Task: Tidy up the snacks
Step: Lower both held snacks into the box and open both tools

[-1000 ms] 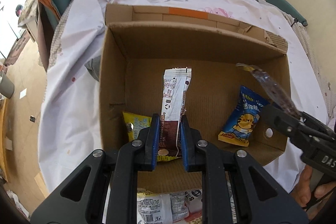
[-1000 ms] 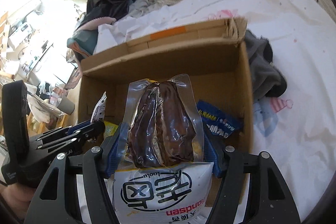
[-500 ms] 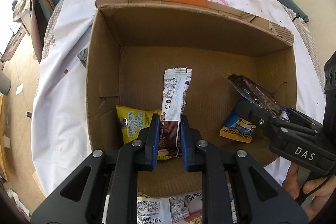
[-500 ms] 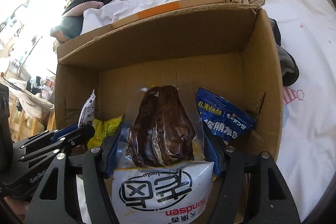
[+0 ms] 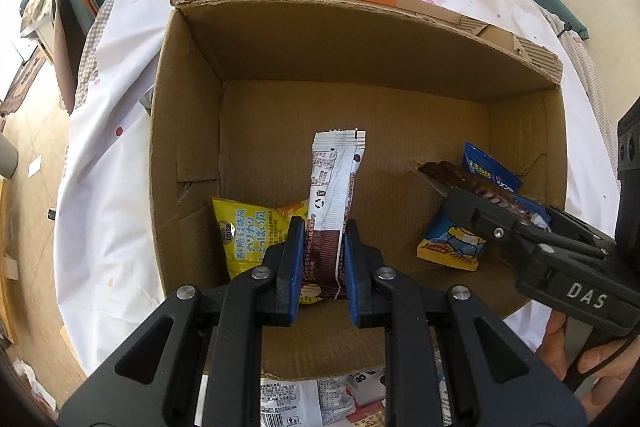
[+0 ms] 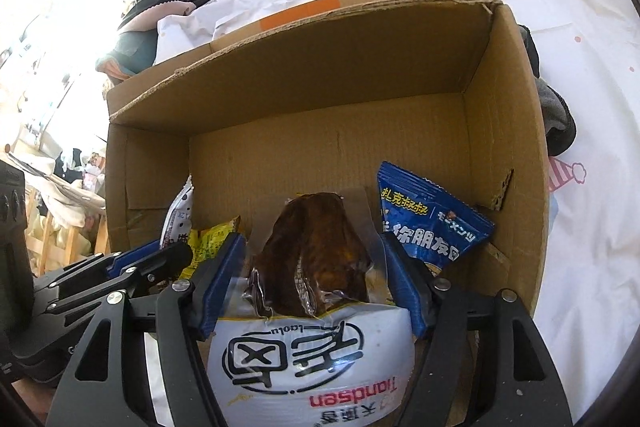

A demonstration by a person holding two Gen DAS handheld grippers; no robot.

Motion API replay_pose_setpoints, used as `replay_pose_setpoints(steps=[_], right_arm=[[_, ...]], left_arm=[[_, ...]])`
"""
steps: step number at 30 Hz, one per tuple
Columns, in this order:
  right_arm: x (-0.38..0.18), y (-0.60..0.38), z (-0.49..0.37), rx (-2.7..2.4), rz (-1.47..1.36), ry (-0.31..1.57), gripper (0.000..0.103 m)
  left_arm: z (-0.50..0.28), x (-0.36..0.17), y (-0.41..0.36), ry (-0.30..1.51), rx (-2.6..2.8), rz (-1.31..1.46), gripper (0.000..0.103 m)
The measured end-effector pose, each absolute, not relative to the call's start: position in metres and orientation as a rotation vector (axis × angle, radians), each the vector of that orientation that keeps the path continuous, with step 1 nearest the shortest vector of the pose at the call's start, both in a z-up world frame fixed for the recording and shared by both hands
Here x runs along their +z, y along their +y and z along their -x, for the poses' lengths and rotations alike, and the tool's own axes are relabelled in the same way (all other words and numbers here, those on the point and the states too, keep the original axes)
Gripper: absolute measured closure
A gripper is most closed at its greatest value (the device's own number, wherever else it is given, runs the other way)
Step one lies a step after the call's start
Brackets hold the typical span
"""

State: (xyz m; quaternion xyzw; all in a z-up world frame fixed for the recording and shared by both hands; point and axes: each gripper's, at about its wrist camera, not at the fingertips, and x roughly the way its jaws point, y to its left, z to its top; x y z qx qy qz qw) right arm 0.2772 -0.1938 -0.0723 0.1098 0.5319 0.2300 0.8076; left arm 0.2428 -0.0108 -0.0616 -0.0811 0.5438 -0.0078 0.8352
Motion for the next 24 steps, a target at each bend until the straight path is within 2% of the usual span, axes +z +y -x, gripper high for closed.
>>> replay_pose_setpoints(steps=[6,8,11,13,15,17,24], right_arm=[[-0.062,-0.196,-0.276,0.509,-0.258,1.101,0.029],[-0.058,-0.197,-0.275,0.516,-0.271,1.086,0.023],[-0.054,-0.2,-0.275,0.517,-0.286,1.07,0.017],[-0.052,-0.2,-0.276,0.517,-0.301,1.068,0.015],[-0.049,-0.202,-0.276,0.495,-0.304,1.057,0.008],[-0.044,-0.204,-0.275,0.479,-0.303,1.034,0.003],[-0.029,-0.211,-0.274,0.479,-0.33,0.993,0.003]], left_arm=[[-0.242,-0.06,-0.014,1.156,-0.019,0.151,0.087],[-0.242,-0.059,-0.015,1.153,-0.021,0.149,0.085],[-0.24,-0.057,-0.017,1.144,-0.025,0.145,0.063],[-0.238,-0.055,-0.016,1.131,-0.028,0.151,0.043],[-0.236,-0.051,-0.016,1.117,-0.031,0.155,0.035],[-0.235,-0.049,-0.016,1.1,-0.035,0.145,0.034],[-0.225,-0.036,-0.016,1.021,-0.017,0.125,0.034]])
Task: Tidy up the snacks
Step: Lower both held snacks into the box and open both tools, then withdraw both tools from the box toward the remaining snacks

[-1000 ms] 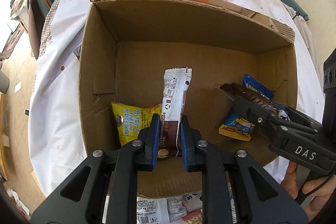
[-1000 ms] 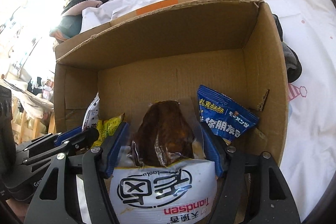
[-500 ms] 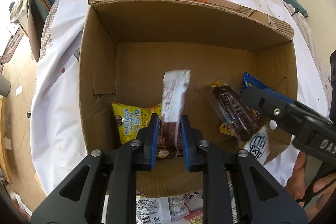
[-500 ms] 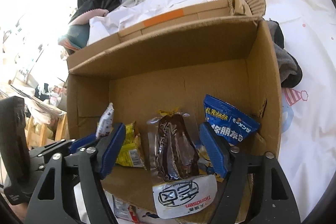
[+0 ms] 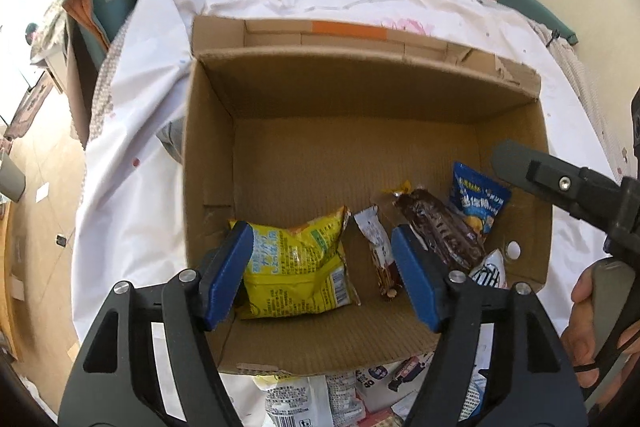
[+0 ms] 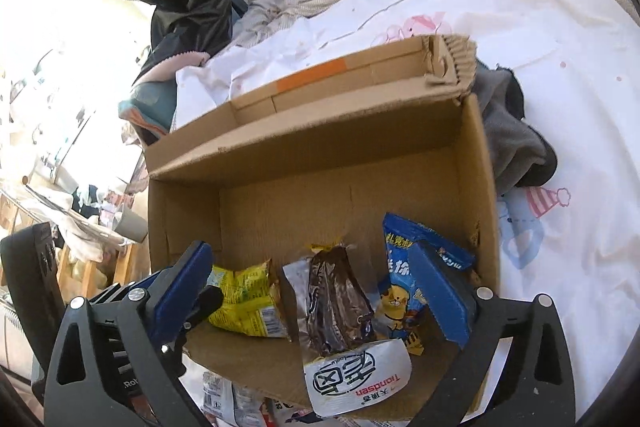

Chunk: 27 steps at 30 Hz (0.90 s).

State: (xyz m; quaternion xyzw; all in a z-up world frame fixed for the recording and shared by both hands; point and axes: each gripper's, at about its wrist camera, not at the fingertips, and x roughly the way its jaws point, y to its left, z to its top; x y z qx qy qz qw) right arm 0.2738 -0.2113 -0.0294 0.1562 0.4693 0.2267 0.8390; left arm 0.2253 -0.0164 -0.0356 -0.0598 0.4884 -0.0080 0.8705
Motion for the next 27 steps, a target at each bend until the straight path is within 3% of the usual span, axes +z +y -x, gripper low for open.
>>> replay_pose_setpoints(steps=[15,19,27], right_arm=[[-0.004,-0.227,-0.231,0.475,-0.271,0.945,0.003],[0.002,-0.23,-0.219,0.473,-0.25,0.93,0.003],[0.0,-0.244,-0.197,0.444,-0.276,0.95,0.003]], left_arm=[[-0.198,-0.006,-0.008,0.935,0.036,0.104,0.034],[-0.19,0.002,-0.005,0.911,0.067,0.073,0.028],[-0.162,0.004,0.007,0.906,0.055,0.11,0.028]])
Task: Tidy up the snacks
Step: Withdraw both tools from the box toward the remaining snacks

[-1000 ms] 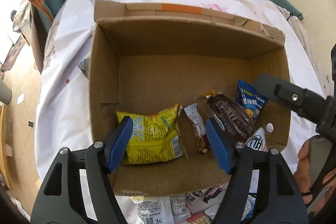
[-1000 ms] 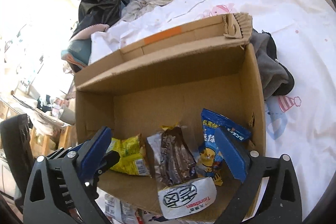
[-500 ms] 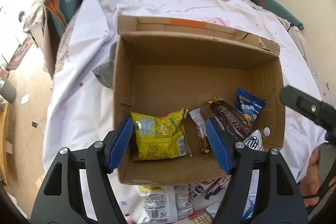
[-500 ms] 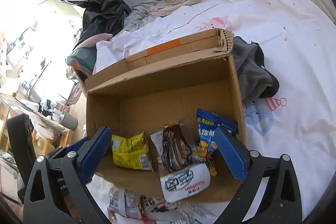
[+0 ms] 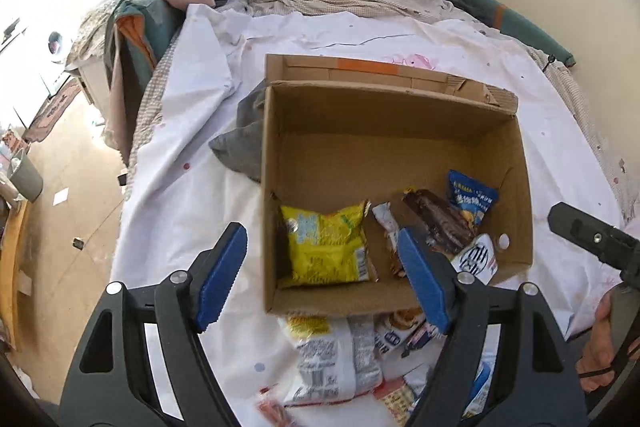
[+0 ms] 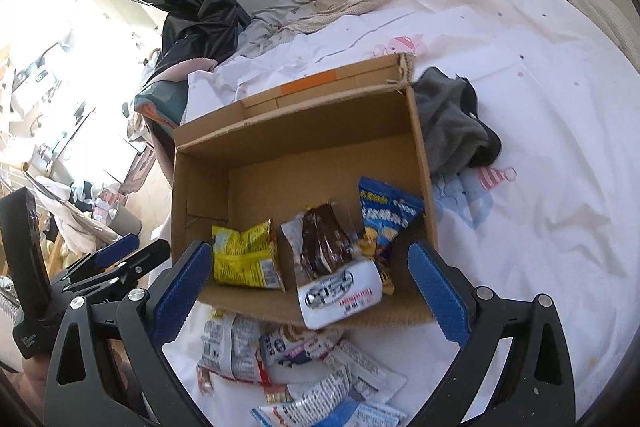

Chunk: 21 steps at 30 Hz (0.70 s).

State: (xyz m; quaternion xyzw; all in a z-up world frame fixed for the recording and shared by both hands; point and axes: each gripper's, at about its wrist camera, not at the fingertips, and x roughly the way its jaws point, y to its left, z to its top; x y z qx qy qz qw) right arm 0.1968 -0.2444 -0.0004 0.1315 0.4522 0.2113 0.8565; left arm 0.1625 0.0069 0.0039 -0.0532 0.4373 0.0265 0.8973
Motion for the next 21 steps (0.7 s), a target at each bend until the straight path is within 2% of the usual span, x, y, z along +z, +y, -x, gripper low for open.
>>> replay_pose_setpoints(steps=[21], right_arm=[[-0.012,-0.262,-0.14,0.415,-0.281,0.995,0.003]], left_arm=[[-0.103,0.0,0.018,0.927,0.083,0.124,0.028]])
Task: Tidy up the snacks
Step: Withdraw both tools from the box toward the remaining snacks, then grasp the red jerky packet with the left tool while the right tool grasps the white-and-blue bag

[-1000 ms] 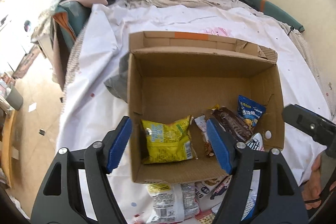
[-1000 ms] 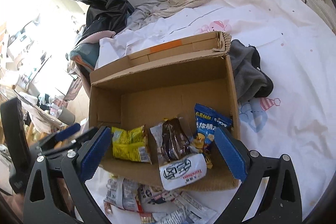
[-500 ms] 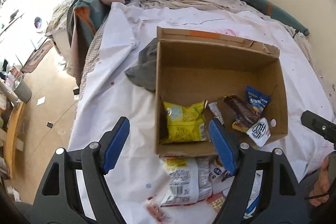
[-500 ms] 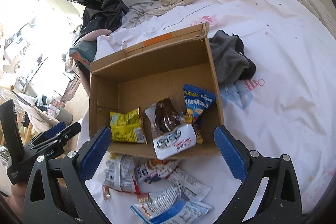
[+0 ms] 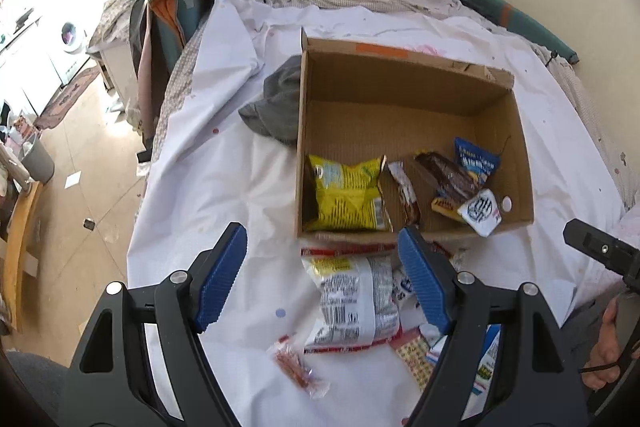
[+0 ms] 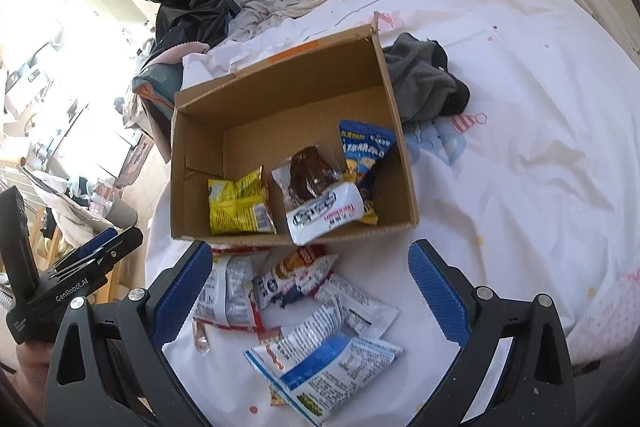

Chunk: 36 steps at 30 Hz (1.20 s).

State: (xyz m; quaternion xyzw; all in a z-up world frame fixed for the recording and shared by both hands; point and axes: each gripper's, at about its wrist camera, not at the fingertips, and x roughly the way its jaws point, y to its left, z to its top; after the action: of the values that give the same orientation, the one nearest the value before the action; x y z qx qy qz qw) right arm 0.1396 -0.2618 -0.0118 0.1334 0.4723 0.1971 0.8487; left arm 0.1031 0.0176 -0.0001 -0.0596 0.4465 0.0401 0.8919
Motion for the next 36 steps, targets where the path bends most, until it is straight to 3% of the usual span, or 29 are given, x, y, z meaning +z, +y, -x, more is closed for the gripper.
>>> replay_pose_setpoints(steps=[18,29,33,36], right_arm=[[-0.026,-0.264,-0.125,0.403,-0.295,1.036,0.003],[-0.037,-0.266,-0.131,0.388,-0.33,1.079,0.003],[-0.039,-0.263,-0.133,0.395,-0.327,1.089,0.003],[-0.039,-0.261,-0.132,0.398,-0.316,1.088,0.003]], left_arm=[[-0.08,-0.032,0.043,1.065,0.118,0.227,0.028],[-0.071,-0.103,0.058,1.378,0.159,0.402,0.028],[-0.068,-0.128,0.047,1.454,0.141,0.426,0.048],[-0.073,-0.133,0.042,1.449,0.159,0.398,0.056]])
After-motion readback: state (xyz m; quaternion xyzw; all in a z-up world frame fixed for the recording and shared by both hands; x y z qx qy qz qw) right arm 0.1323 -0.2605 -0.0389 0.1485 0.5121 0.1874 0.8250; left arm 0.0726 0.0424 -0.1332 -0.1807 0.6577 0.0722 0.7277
